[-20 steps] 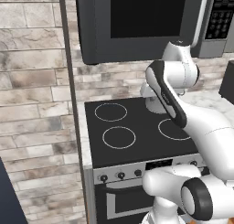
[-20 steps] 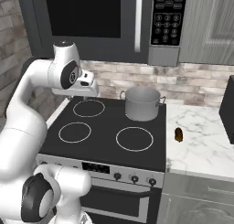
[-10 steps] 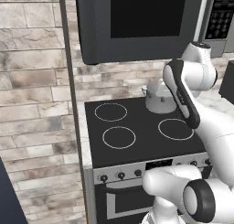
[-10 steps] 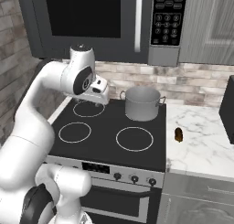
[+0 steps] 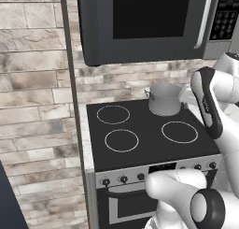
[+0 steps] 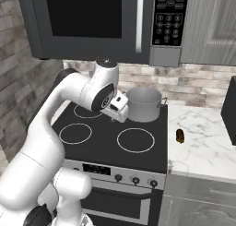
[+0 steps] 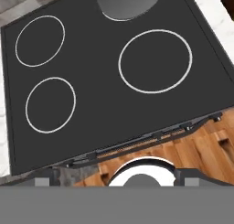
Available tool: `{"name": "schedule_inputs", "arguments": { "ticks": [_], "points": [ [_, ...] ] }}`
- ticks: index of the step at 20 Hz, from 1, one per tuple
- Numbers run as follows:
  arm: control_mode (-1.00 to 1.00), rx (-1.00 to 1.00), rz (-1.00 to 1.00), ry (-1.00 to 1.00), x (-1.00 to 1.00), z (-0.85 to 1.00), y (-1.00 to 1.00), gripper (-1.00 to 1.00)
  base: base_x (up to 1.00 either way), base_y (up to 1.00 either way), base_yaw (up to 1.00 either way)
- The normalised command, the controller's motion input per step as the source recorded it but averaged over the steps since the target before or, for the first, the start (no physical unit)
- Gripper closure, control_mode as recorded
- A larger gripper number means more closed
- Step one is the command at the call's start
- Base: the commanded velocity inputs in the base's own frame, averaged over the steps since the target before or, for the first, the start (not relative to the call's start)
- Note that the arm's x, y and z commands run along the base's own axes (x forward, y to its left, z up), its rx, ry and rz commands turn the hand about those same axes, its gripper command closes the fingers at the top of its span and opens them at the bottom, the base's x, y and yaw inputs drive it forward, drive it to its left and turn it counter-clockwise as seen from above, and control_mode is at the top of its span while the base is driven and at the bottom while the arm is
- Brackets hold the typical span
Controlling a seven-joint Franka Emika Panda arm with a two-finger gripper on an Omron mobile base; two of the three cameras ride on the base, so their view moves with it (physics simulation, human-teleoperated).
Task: Turn on the burner for the pot on the stove. Wait thirty seconds for the pot to heat up. Then add the sweet potato to the pot.
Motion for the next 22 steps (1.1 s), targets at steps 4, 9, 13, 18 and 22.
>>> {"name": "schedule_inputs", "arguments": {
  "ticks": [4, 9, 13, 18, 22],
  "points": [
    [-1.0, 0.05, -0.18, 0.0, -0.27, -0.28, -0.57, -1.0, 0.0, 0.0, 0.0],
    [-1.0, 0.0, -0.03, 0.0, -0.01, -0.2, -0.16, -1.0, 0.0, 0.0, 0.0],
    [-1.0, -0.04, 0.0, 0.0, 0.0, -0.31, 0.0, -1.0, 0.0, 0.0, 0.0],
    [-1.0, -0.03, 0.0, -0.01, -0.04, -0.41, -0.12, -1.0, 0.0, 0.0, 0.0],
    [-1.0, -0.03, 0.0, -0.08, -0.21, -0.51, -0.21, -1.0, 0.0, 0.0, 0.0]
  ]
}}
